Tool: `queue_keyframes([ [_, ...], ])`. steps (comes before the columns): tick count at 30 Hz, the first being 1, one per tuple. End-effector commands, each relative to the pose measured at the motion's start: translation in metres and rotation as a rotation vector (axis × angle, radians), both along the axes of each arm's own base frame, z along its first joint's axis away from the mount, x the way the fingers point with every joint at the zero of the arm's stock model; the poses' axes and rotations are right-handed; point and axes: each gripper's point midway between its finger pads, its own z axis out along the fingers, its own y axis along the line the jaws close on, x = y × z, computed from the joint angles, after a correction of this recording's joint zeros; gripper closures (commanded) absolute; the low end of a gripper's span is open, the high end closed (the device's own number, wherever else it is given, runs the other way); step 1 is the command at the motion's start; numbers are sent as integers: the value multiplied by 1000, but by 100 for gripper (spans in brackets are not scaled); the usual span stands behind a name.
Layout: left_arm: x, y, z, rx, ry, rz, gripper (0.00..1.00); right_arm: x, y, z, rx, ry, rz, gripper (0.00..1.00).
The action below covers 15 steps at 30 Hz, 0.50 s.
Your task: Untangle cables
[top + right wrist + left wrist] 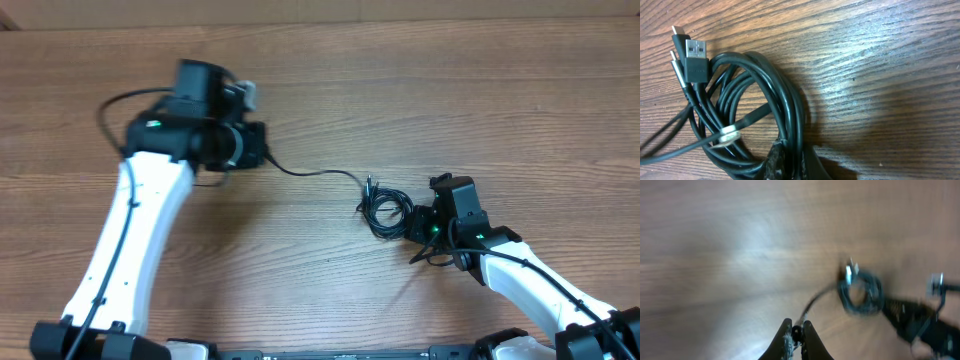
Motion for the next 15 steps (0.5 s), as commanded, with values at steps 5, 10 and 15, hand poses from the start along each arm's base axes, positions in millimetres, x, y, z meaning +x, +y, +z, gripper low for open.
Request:
queue_keyframes([
  [5,11,28,16,-55,-51,92,35,8,-9,3,-44,-23,-35,96],
  [10,3,-6,13,-80,-35,-17,31,8,-8,3,-44,-23,-34,96],
  [15,-8,-50,8,-53,-64,-196,32,8,-9,3,-44,-23,-34,96],
])
